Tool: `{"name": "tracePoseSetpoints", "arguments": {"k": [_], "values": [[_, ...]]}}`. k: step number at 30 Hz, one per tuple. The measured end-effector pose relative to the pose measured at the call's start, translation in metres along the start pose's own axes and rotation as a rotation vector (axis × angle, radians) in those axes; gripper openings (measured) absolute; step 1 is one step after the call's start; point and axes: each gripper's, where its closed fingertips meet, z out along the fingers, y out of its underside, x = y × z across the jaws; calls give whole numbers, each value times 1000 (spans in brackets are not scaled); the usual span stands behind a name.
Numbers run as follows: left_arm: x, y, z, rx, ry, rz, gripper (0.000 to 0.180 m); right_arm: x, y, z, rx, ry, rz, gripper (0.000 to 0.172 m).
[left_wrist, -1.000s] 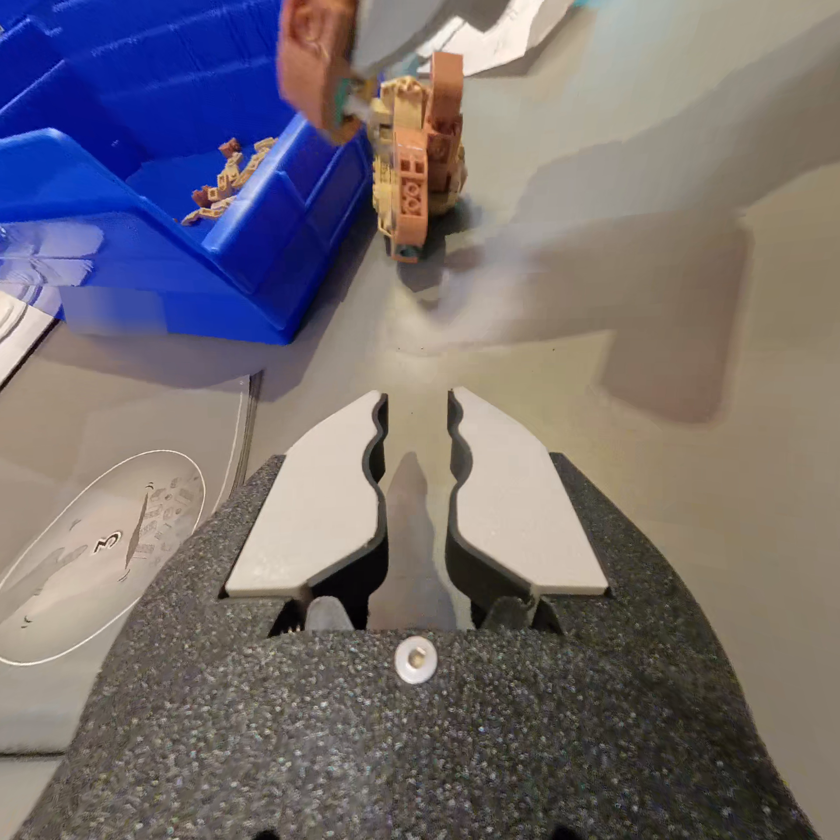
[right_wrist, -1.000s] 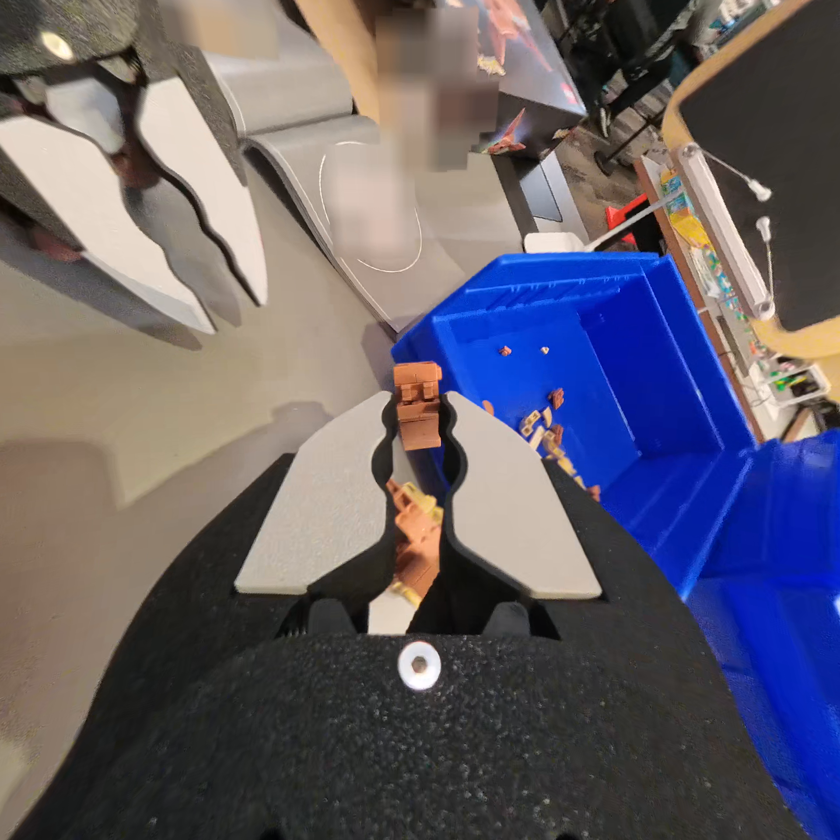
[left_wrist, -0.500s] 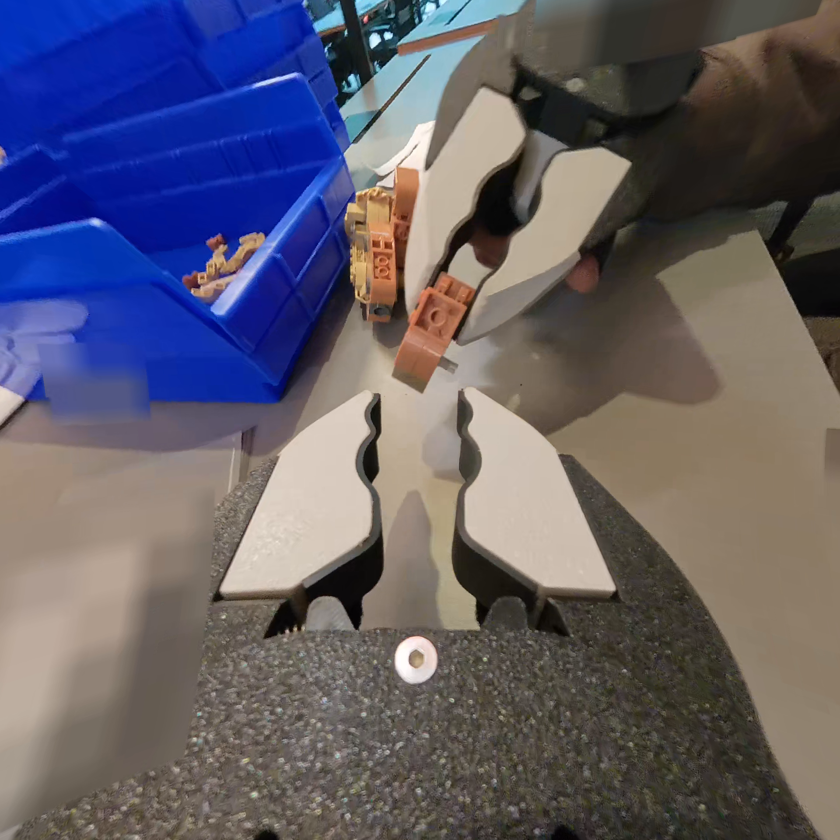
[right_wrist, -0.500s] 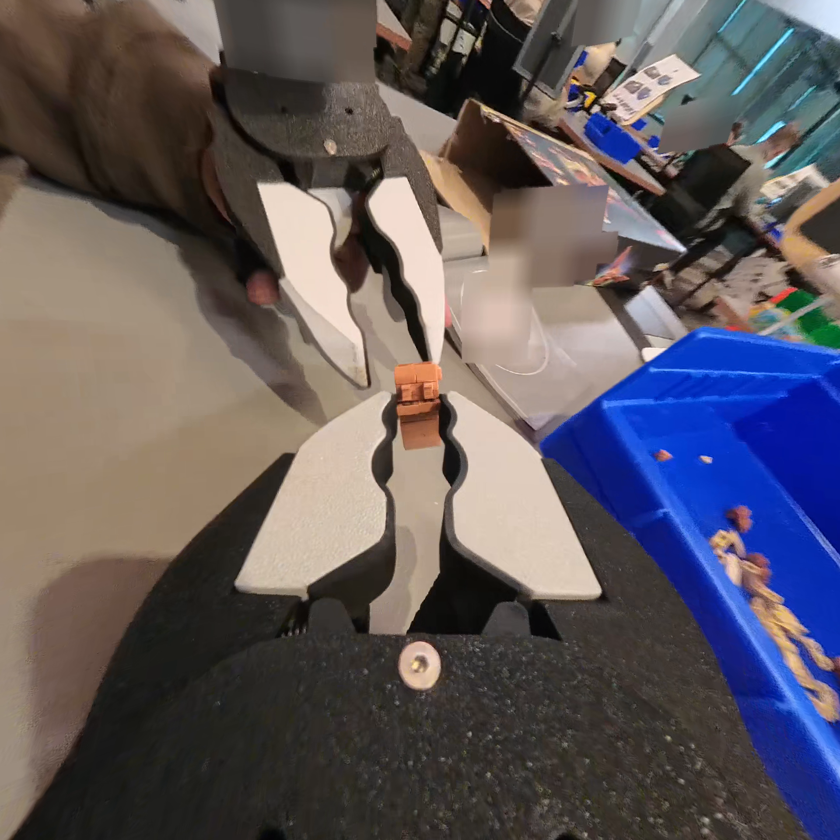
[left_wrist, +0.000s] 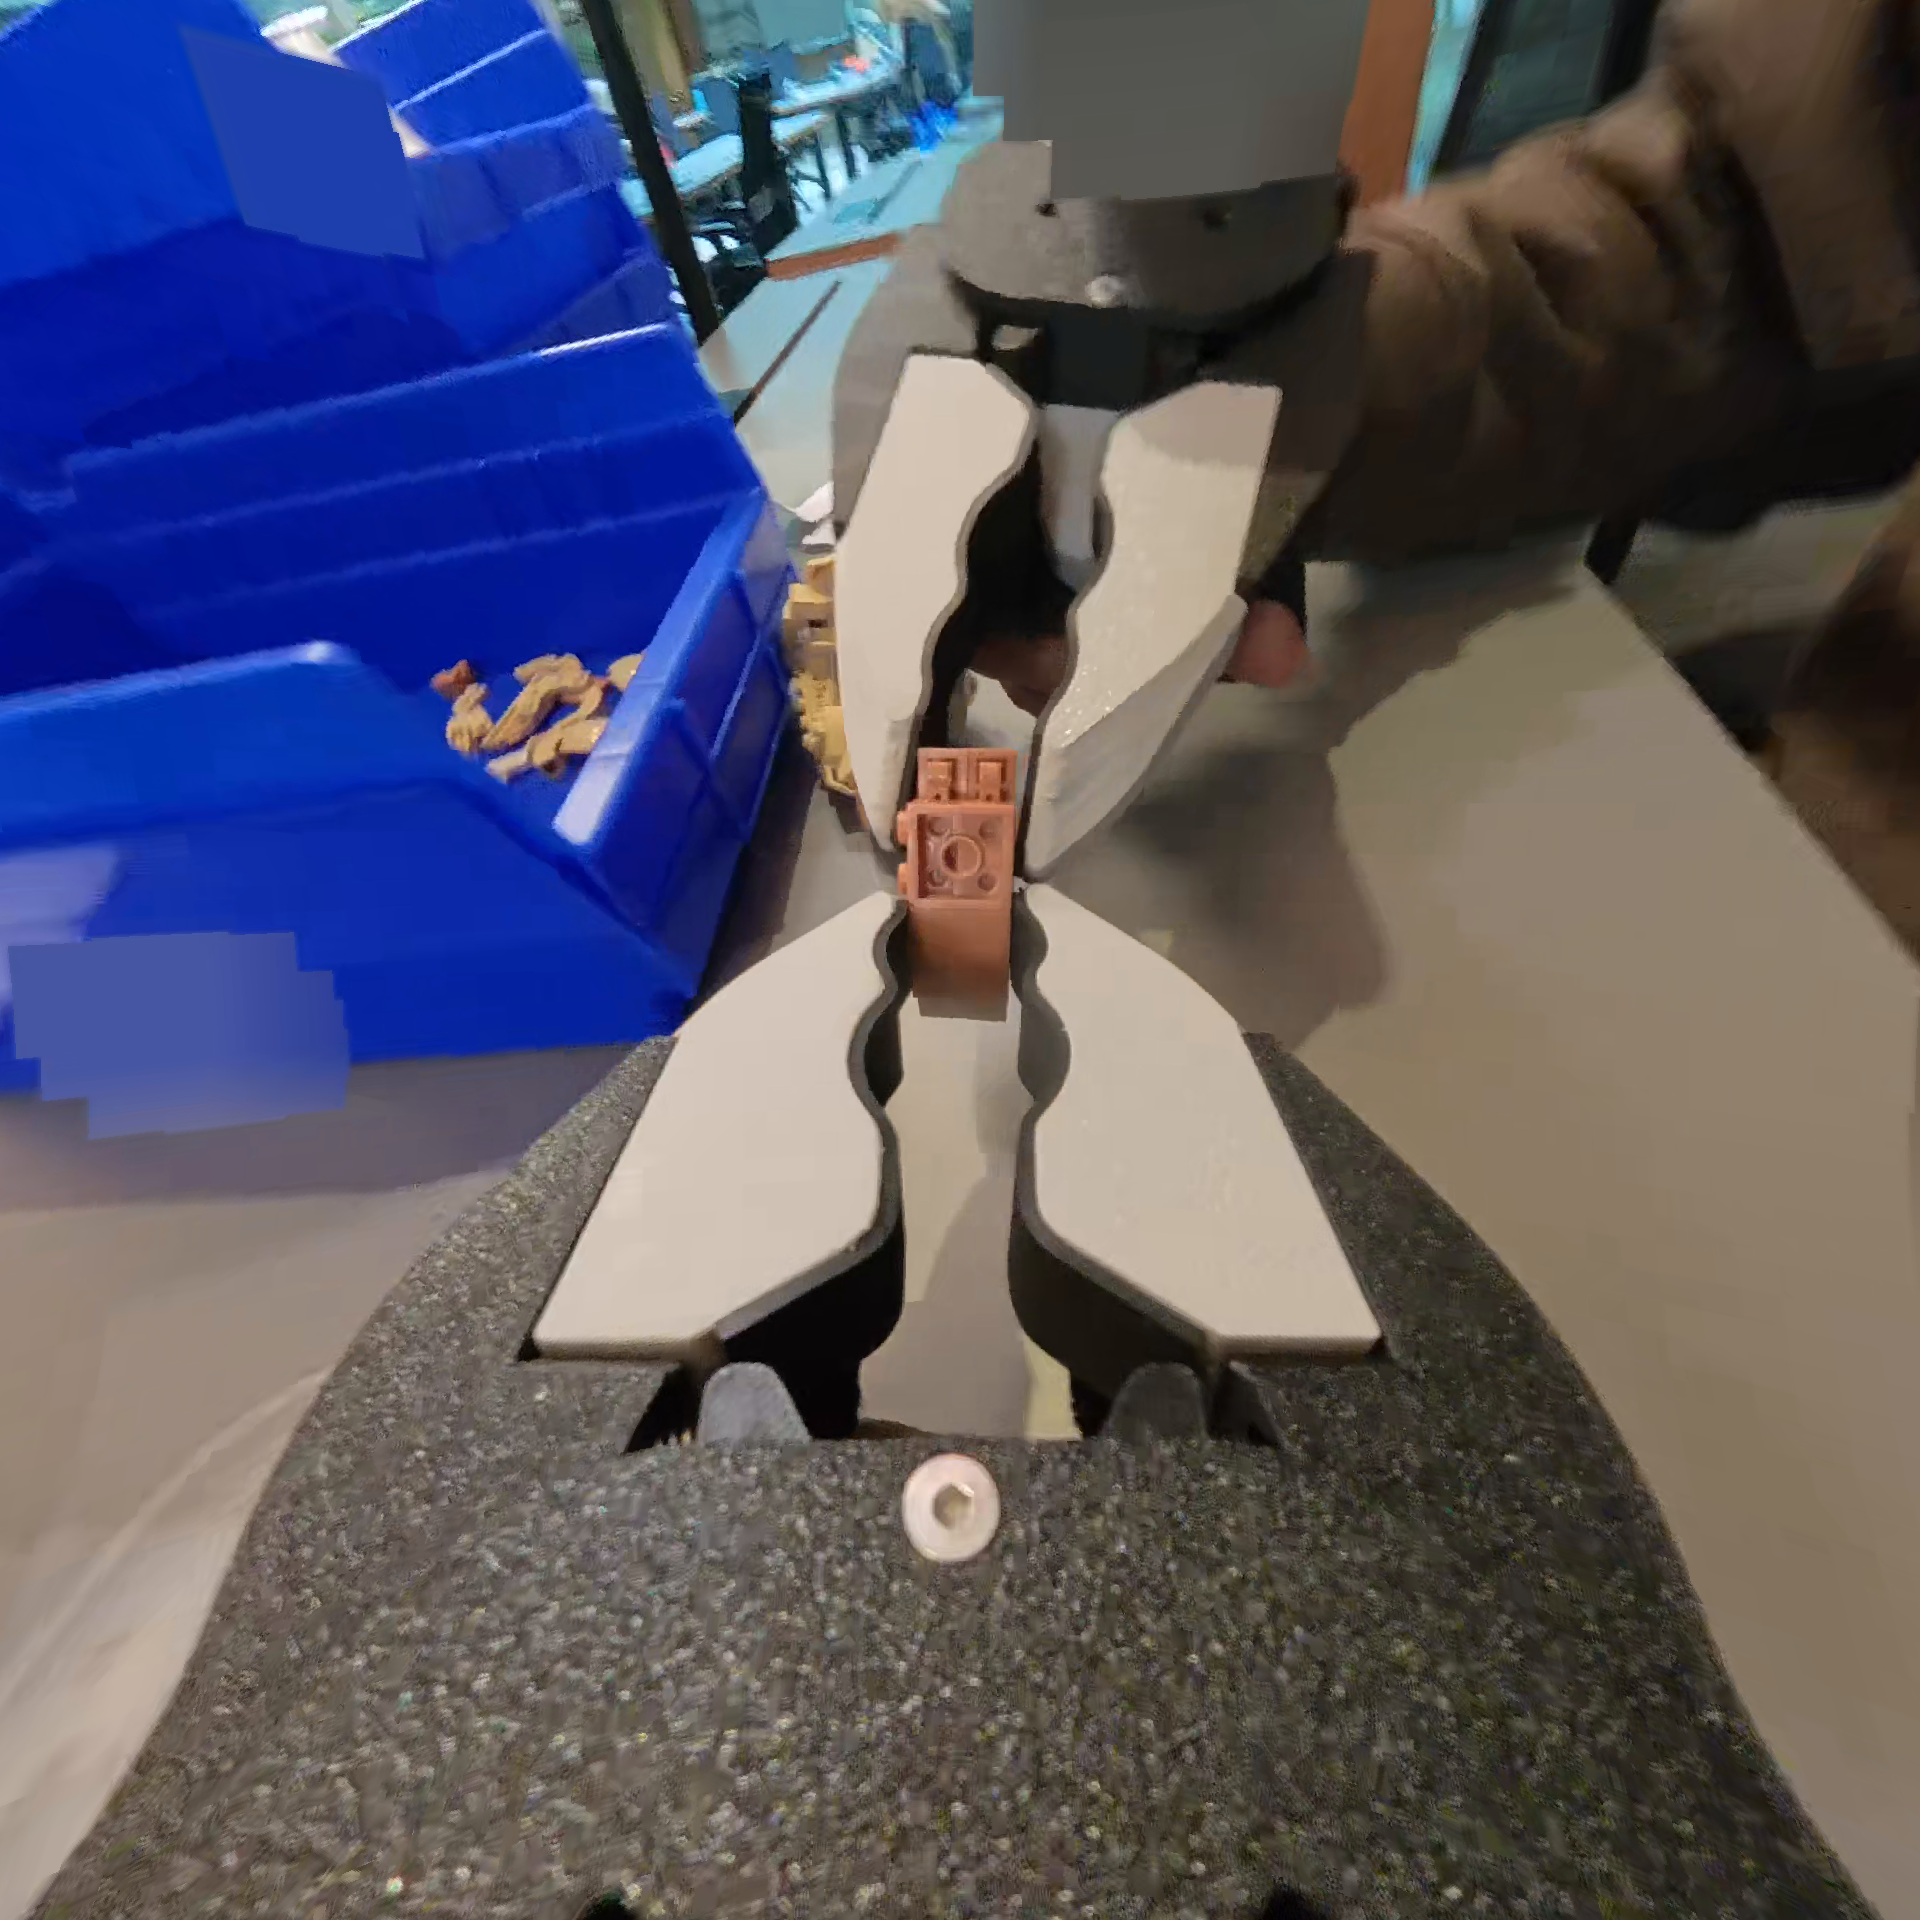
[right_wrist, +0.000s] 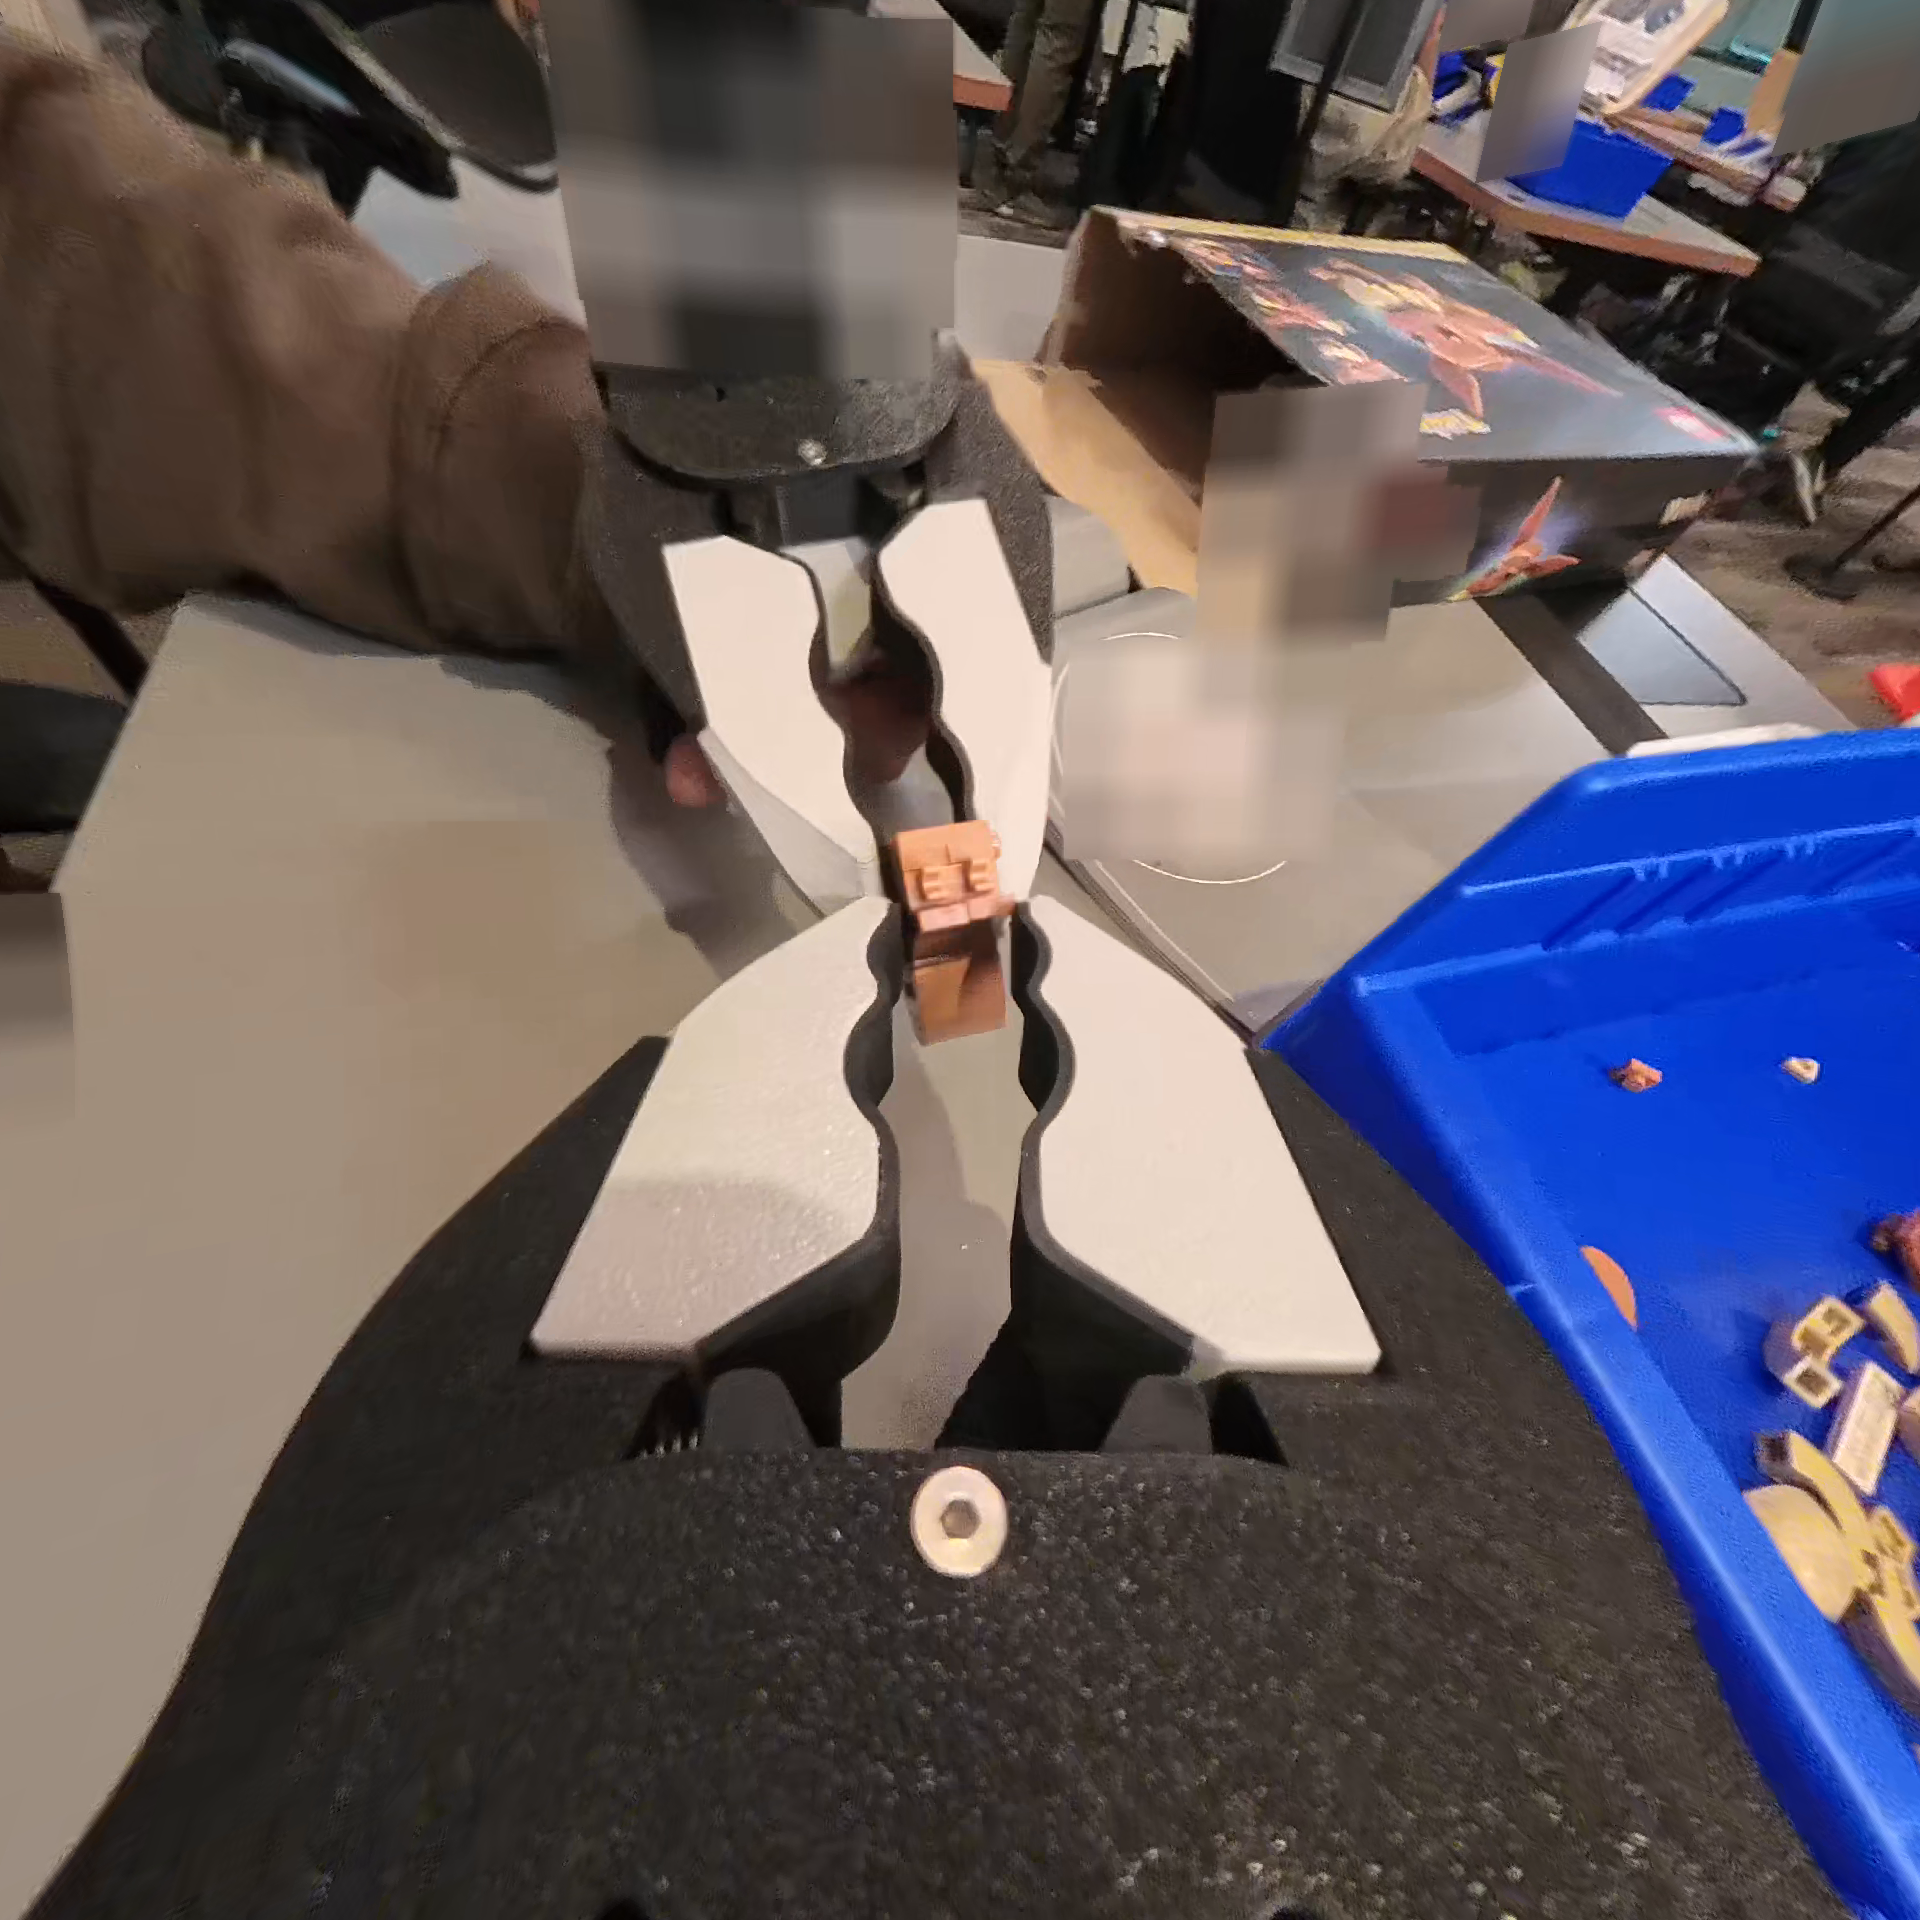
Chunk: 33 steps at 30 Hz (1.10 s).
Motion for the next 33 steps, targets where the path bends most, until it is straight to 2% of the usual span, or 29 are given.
{"name": "tracePoseSetpoints", "arguments": {"k": [5,9,13,18,26,33], "values": [[-16,-8,-15,153,14,-327,17,13,-7,0,62,-1,163,19],[-17,-18,-22,242,80,-458,18,9,-8,-4,109,4,223,21],[-5,-23,-15,253,152,-494,17,7,-16,-10,184,15,255,22],[5,-20,-9,208,167,-446,17,2,-27,-20,271,-41,316,23],[10,-16,-5,174,166,-416,17,-1,-22,-17,249,-42,279,22],[-7,-30,-20,337,163,-564,17,-1,-18,-18,245,-78,326,22]]}}
